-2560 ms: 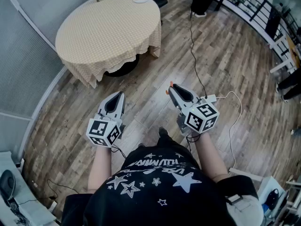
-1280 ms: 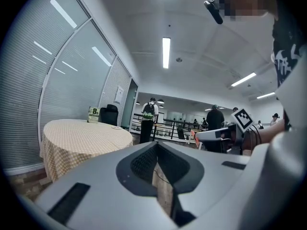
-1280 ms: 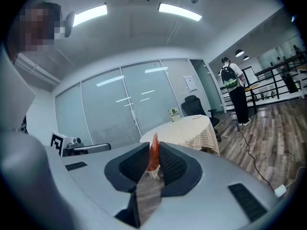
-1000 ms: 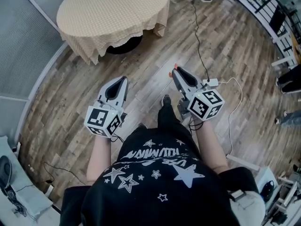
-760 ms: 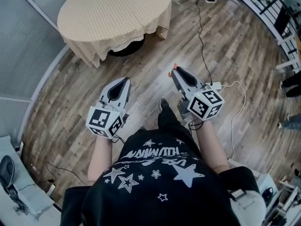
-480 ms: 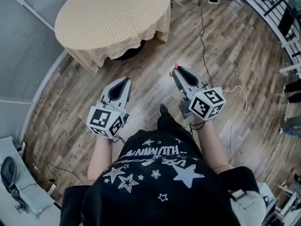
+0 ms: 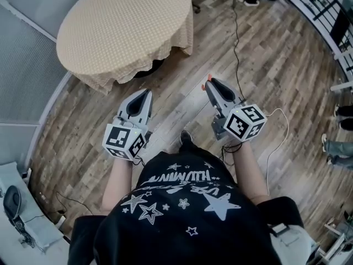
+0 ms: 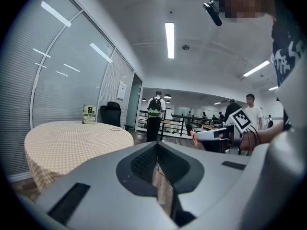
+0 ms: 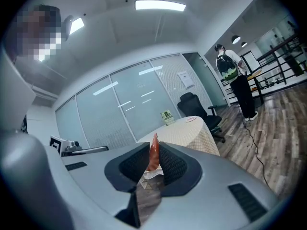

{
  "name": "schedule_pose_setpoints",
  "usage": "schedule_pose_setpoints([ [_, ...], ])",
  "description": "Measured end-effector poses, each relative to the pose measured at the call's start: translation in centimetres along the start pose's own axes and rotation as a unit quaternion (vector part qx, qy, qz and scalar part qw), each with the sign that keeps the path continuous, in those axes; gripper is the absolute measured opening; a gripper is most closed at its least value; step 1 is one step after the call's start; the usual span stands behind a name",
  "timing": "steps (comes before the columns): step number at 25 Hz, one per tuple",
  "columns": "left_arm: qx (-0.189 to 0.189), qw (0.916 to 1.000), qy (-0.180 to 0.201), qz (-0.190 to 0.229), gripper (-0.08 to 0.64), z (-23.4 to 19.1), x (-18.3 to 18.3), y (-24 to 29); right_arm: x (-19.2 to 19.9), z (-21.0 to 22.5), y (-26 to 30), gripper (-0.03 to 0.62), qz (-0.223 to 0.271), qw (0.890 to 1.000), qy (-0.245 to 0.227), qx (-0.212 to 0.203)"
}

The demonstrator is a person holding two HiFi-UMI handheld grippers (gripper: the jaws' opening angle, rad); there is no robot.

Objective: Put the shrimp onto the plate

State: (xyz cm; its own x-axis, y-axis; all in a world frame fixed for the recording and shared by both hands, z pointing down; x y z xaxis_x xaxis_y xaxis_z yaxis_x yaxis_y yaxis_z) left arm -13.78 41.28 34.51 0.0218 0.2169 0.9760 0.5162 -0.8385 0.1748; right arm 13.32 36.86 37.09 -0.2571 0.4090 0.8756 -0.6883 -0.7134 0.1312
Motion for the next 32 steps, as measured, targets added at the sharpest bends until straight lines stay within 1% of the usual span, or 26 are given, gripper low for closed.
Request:
schedule_pose_setpoints([
  [4, -0.005, 1.0000, 0.003, -0.006, 0.009, 1.1, 0.0, 3.0, -1.0, 3.2, -0.4, 0.071, 0.003, 1.000, 0.007, -0.004],
  [8, -0.021, 0.9998, 0.002, -0.005, 0.009, 1.9, 0.0, 4.8, -1.6, 5.6, -0.9, 0.071, 0.002, 1.000, 0.014, -0.010],
  [11, -0.030, 0.9995, -0.002, -0.005, 0.009, 1.9, -0.2, 5.6, -2.0, 6.7, -0.7, 0.071, 0.002, 1.000, 0.020, -0.011],
  [17, -0.031, 0.9995, 0.001, -0.008, 0.009, 0.9, -0.4, 7.7, -2.2, 8.2, 0.7, 0.071, -0.002, 1.000, 0.025, -0.012],
  [21, -0.020, 0.9998, -0.003, -0.005, 0.009, -0.6, -0.4, 10.7, -2.7, 9.6, 2.1, 0.071, -0.004, 1.000, 0.021, -0.005],
  [26, 0.003, 1.0000, -0.001, -0.003, 0.009, -2.4, -0.8, 14.9, -4.3, 12.2, 4.1, 0.071, 0.000, 1.000, 0.019, 0.017],
  [29, 0.014, 0.9999, -0.006, -0.005, 0.009, -4.5, -1.4, 18.0, -5.9, 13.9, 6.3, 0.071, 0.002, 0.999, 0.021, 0.030],
  [32, 0.024, 0.9997, -0.004, -0.008, 0.009, -6.9, -2.0, 20.9, -7.5, 15.1, 9.0, 0.071, 0.002, 0.999, 0.013, 0.033],
])
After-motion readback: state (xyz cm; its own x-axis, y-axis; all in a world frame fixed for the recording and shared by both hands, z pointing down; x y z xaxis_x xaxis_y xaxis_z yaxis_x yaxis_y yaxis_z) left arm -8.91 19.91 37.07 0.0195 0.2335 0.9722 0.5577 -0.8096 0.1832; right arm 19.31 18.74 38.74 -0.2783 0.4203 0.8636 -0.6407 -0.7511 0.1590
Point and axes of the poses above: the fingertips, and each gripper's own axes: y forward along the fingers, z to its right, x out of its underside, the point moved 8 cm from there along -y, backward along the fingers, and after that the axes turned 1 degree about z, right-handed, at the moved point
